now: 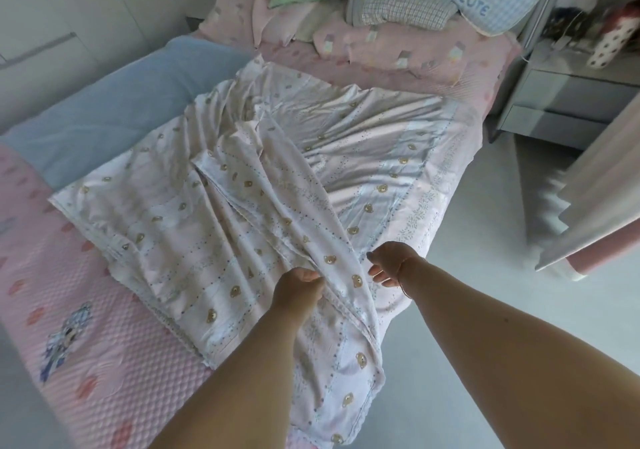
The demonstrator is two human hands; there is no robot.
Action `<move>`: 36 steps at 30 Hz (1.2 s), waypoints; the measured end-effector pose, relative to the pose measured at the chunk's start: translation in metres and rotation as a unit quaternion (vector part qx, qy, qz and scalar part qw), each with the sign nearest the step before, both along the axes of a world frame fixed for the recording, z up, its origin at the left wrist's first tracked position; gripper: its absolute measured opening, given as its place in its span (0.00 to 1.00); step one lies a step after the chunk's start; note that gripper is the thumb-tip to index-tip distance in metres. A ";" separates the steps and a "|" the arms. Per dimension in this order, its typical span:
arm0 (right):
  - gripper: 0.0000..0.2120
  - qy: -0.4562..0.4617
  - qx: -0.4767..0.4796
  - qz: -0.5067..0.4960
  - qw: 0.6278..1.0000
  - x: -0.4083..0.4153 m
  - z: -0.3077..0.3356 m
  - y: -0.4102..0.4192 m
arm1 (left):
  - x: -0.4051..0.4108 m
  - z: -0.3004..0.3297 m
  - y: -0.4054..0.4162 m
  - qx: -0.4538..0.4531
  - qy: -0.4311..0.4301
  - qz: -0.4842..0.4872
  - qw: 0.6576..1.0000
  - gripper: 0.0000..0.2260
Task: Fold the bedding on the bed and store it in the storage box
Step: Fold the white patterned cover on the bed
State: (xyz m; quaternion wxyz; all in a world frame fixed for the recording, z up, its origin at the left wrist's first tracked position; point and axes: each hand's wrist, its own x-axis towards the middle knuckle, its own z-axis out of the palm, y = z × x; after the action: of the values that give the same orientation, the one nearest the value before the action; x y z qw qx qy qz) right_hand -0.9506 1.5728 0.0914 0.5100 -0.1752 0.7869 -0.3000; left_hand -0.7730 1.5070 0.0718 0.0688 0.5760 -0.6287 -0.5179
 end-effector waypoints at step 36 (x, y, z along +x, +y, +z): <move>0.09 -0.101 0.060 0.042 0.992 -0.151 -0.077 -0.292 | -0.084 -0.093 -0.266 0.181 0.064 0.453 0.871 0.18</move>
State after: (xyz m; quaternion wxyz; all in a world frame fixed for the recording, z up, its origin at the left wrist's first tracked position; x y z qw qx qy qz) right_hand -1.1016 1.2811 0.0139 0.6089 -0.1454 0.7398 -0.2466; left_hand -0.8569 1.2413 -0.0209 0.2307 0.7658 -0.1885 -0.5699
